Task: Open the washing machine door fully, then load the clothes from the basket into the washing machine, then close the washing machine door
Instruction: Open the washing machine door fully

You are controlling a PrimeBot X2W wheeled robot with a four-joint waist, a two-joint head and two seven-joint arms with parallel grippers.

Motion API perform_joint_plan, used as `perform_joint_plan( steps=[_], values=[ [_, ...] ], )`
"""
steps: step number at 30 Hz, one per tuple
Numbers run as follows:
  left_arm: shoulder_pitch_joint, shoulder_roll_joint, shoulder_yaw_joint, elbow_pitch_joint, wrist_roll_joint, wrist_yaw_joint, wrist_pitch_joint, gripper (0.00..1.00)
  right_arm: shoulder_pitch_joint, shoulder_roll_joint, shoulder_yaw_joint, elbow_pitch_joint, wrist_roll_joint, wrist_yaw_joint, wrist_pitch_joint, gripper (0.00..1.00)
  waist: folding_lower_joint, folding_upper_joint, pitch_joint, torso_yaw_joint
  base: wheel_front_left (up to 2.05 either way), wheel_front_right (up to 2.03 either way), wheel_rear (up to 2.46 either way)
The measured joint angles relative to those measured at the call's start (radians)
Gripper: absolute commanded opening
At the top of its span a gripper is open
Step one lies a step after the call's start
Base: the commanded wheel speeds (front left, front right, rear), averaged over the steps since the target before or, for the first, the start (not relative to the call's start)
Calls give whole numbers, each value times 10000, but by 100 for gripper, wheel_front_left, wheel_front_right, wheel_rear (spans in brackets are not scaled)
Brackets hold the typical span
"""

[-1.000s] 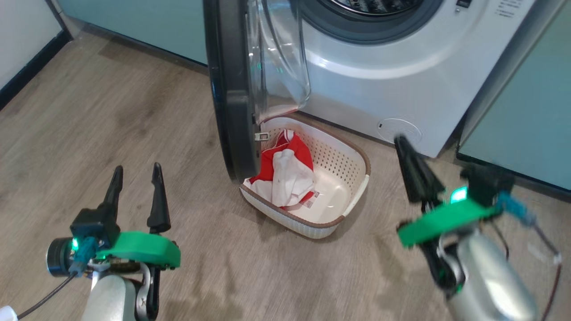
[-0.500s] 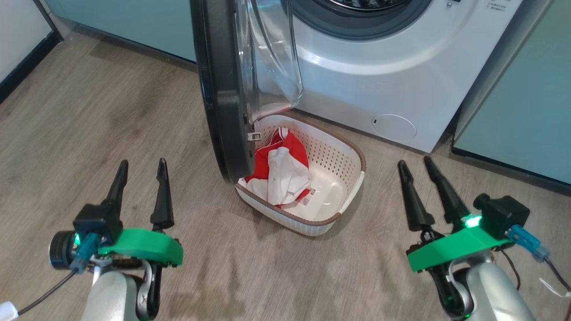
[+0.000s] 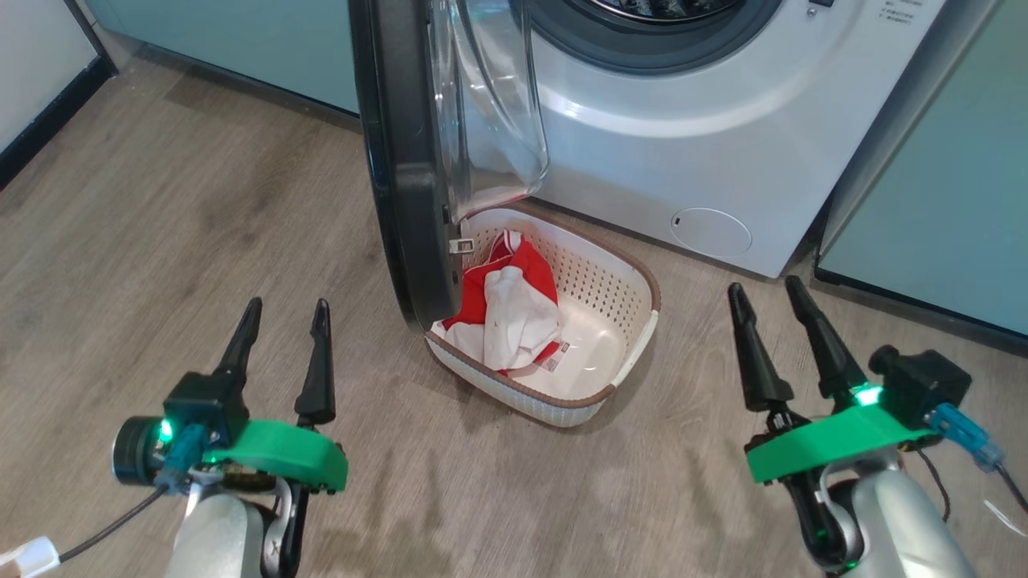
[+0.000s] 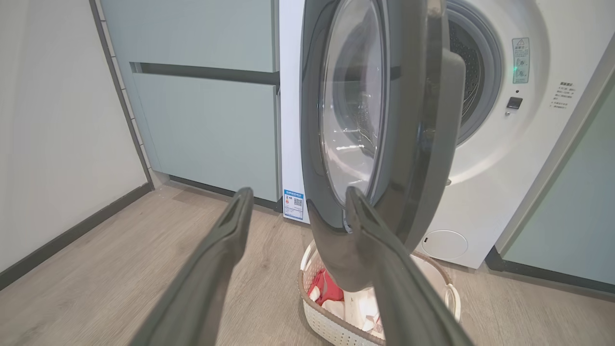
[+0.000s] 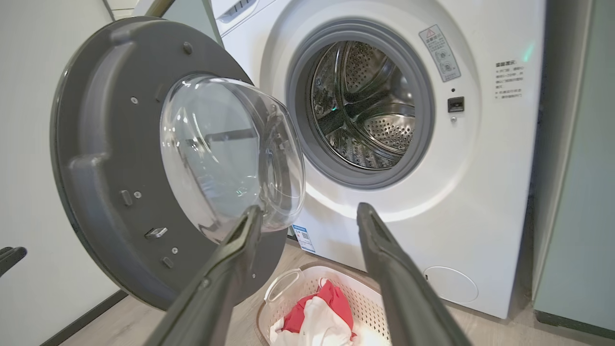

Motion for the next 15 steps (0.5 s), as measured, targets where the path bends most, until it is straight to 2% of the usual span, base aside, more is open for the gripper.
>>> perform_joint_plan(
  steps=[15],
  values=[
    [12,0,-81,128,-203,-4,0,100,-7,8,-378,167,4,0,0,100,0,0,-39,-50,0,0,0]
  ],
)
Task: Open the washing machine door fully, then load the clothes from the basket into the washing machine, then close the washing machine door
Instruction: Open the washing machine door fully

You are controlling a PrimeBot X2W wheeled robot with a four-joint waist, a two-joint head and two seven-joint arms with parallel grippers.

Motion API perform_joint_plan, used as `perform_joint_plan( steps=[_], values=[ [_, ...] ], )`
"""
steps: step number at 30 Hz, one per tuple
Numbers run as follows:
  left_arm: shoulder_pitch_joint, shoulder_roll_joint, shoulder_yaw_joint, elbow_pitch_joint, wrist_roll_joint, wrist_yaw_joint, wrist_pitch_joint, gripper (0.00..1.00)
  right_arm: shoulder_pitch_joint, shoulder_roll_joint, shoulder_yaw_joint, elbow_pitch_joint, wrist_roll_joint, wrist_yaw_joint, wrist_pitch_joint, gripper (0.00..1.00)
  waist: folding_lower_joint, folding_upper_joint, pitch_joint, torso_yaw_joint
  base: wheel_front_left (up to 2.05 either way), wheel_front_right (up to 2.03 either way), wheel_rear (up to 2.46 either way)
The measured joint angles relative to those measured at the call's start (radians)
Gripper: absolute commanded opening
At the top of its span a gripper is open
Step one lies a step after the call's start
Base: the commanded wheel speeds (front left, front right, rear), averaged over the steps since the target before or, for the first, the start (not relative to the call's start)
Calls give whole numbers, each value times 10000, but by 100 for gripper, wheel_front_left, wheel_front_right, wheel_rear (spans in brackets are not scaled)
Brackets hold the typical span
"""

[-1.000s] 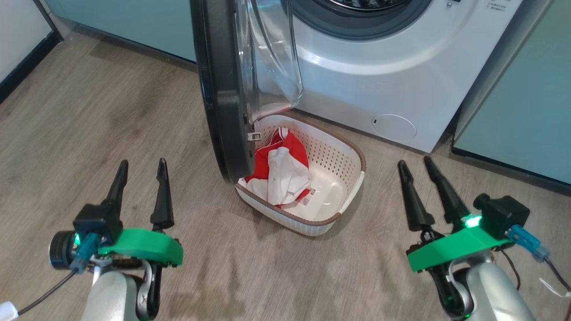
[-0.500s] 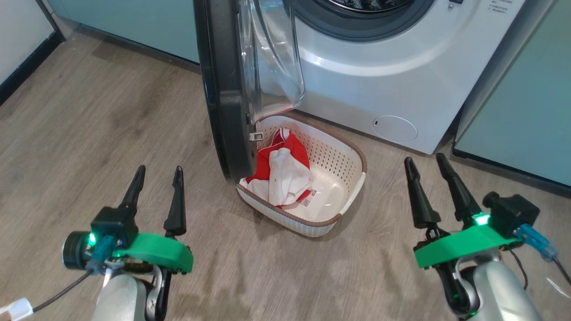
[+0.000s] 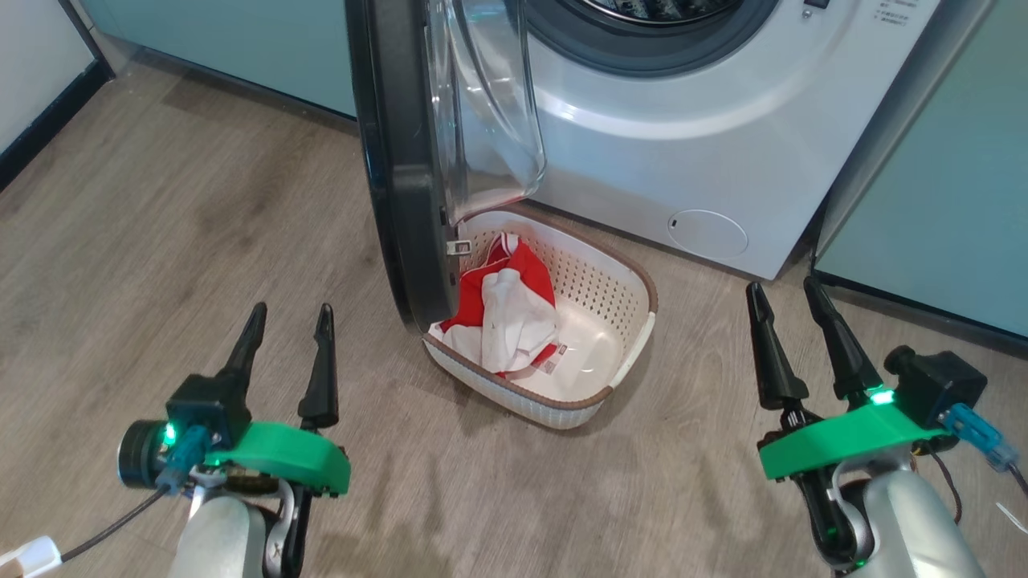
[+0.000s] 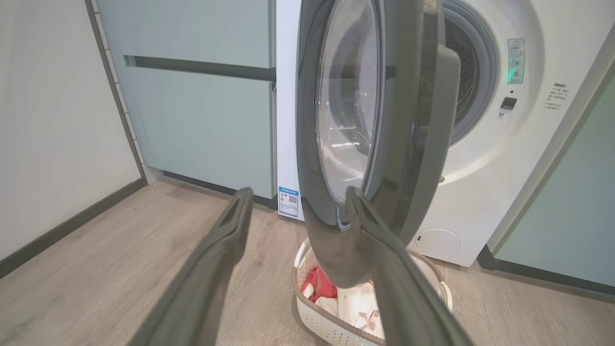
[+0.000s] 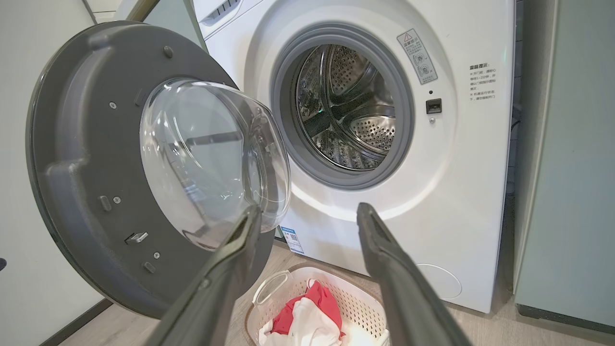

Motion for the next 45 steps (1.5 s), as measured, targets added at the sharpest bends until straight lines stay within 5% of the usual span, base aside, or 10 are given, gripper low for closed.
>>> perform_joint_plan(
  steps=[8,9,10,22,31,39,45],
  values=[
    [18,0,-2,-2,29,-81,0,96,0,6,-123,54,163,0,0,100,0,0,-80,-12,0,0,0],
    [36,0,0,-2,27,-79,0,42,0,6,-127,56,163,0,0,100,0,0,-80,-14,0,0,0],
    [69,0,0,-2,25,-79,0,0,0,6,-125,56,163,0,0,100,0,0,-79,-18,0,0,0],
    [69,-6,337,-966,-276,67,0,0,-45,6,50,48,56,0,0,100,0,0,252,-151,0,0,0],
    [-1593,-17,1185,-2512,-328,334,-2,0,-321,6,190,61,-186,0,0,100,0,0,620,-505,0,0,0],
    [-2690,-33,113,-3068,52,236,-58,0,-503,6,387,-65,-226,0,0,100,0,0,802,-898,0,0,0],
    [-2775,-36,-961,-2123,-194,86,-58,0,-519,6,522,-63,-224,0,0,100,0,0,912,-1229,0,0,0]
  ],
)
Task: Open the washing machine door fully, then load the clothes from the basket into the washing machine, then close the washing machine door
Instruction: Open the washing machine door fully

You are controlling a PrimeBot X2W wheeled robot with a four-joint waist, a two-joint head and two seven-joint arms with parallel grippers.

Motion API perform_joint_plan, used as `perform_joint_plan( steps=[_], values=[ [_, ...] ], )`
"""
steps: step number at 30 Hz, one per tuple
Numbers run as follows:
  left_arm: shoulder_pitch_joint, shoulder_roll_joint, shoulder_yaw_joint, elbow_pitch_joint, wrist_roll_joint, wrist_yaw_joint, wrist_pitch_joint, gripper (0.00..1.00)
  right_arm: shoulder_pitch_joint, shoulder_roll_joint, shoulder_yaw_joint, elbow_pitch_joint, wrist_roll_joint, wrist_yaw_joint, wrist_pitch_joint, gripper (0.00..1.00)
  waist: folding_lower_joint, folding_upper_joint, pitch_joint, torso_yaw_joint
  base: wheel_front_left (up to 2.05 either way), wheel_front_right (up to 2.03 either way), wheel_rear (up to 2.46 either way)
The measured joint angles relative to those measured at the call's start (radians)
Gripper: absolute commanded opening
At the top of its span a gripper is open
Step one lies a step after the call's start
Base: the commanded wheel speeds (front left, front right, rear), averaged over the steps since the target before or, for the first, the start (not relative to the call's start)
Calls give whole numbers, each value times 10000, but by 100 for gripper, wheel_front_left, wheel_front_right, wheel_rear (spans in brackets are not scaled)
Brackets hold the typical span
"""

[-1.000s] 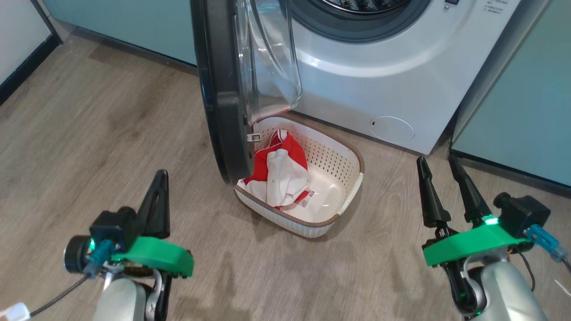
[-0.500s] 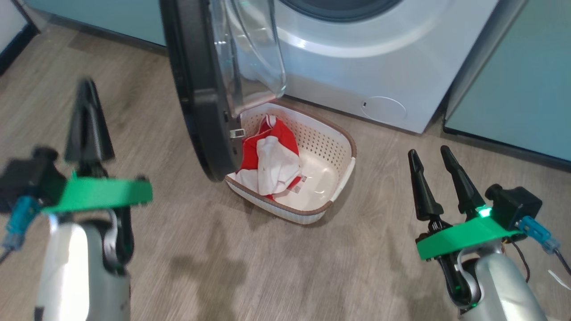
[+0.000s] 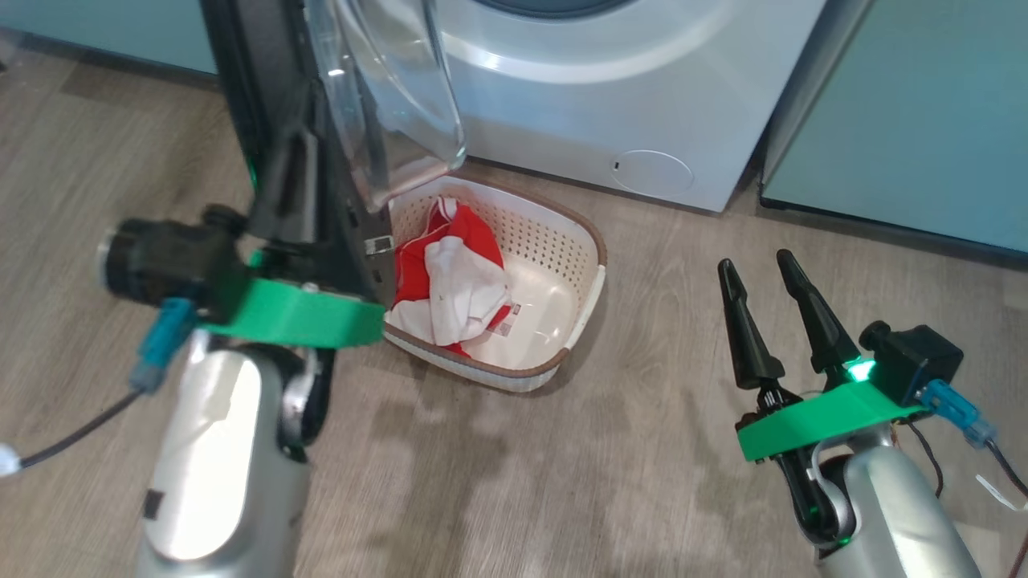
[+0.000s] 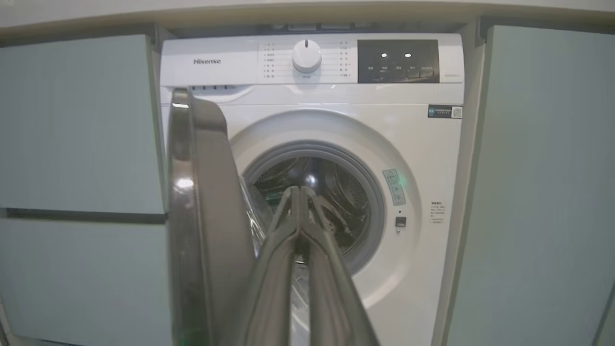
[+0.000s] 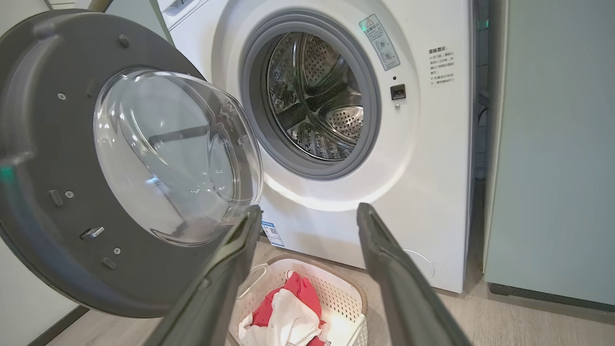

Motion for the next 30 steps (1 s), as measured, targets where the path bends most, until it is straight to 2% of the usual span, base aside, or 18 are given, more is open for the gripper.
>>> perform_joint_plan(
  steps=[6,14,22,30],
  values=[
    [113,0,-686,1147,-144,-161,2,0,-2,0,-75,-2,0,0,0,100,1,0,72,-175,0,0,0],
    [266,4,-759,2322,-481,29,2,0,-2,0,-77,17,0,0,0,100,1,0,59,-116,0,0,0],
    [249,-15,-401,2777,-485,25,2,0,-2,0,17,59,-63,0,0,100,1,0,48,123,0,0,0],
    [227,-25,366,2955,-633,-42,2,0,-10,0,123,104,-284,0,0,100,1,0,177,614,0,0,0]
  ],
)
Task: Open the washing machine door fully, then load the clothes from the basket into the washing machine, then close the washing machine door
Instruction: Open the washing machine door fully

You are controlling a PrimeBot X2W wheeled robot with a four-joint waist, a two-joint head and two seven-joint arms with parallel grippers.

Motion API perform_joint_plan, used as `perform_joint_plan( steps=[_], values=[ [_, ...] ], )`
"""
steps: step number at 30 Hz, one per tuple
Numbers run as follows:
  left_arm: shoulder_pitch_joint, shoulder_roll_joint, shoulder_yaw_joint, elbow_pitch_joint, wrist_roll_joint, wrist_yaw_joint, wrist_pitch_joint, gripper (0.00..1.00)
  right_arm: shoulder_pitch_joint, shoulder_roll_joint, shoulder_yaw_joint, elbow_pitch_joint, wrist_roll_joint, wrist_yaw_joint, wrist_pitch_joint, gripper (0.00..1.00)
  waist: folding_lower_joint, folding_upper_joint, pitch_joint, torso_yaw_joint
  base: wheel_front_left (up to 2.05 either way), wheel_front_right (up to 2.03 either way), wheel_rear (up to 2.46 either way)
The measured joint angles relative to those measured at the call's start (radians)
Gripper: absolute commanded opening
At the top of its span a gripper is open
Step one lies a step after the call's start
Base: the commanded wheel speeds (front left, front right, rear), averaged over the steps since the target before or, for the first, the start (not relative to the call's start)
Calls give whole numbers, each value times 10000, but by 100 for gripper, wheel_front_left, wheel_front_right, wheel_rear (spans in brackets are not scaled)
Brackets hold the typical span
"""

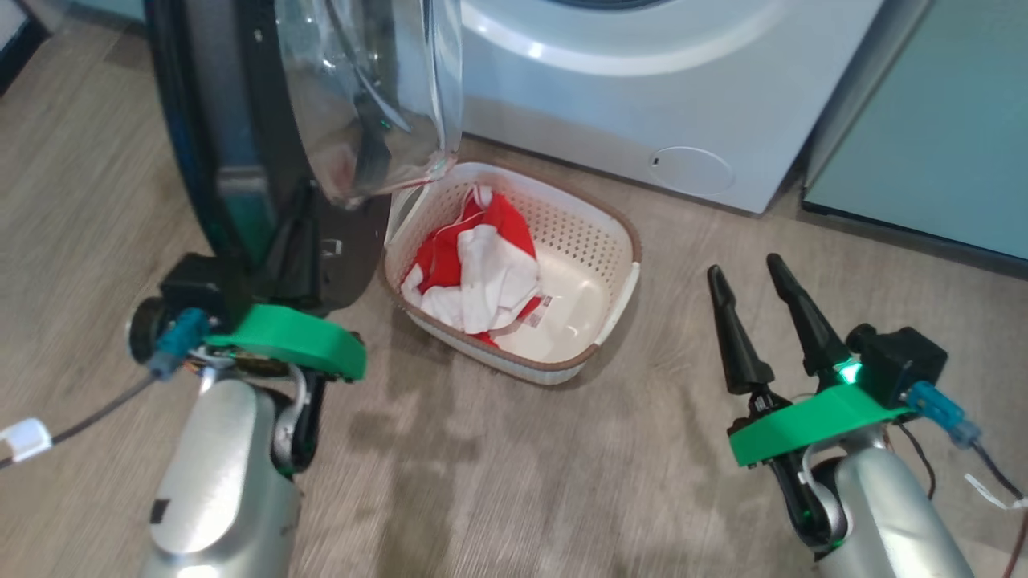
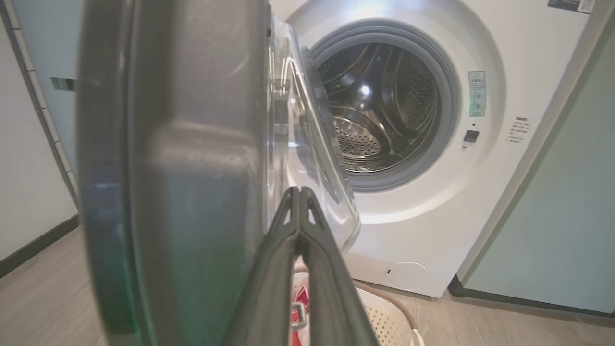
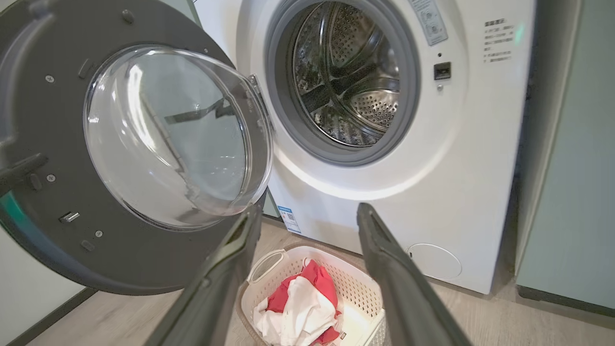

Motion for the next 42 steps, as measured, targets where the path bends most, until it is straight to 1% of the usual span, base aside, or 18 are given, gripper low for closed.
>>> perform_joint_plan(
  steps=[4,9,13,18,21,30,42],
  values=[
    [-204,-15,610,224,6,-148,0,0,-153,-2,81,56,-265,0,0,100,0,0,208,222,0,0,0],
    [-591,-21,1659,546,151,-568,-8,0,-398,-2,96,88,-453,0,0,100,0,0,550,439,0,0,0],
    [-971,29,2627,876,196,-752,-35,0,-482,-4,169,173,-750,0,0,100,0,0,841,563,0,0,0],
    [-1380,134,3570,1338,320,-966,-31,0,-635,-4,169,174,-961,0,0,100,0,0,1182,673,0,0,0],
    [-1639,359,4042,1643,416,-1099,-19,0,-768,-6,194,188,-1116,0,0,100,0,0,1379,707,0,0,0],
    [-2486,1028,5283,2293,740,-1279,-19,0,-935,-12,270,259,-1524,0,0,100,0,0,1871,724,0,0,0],
    [-3422,1871,6078,3425,978,-1444,-19,0,-1104,-19,280,182,-2002,0,79,100,0,0,2484,591,0,0,0]
  ],
)
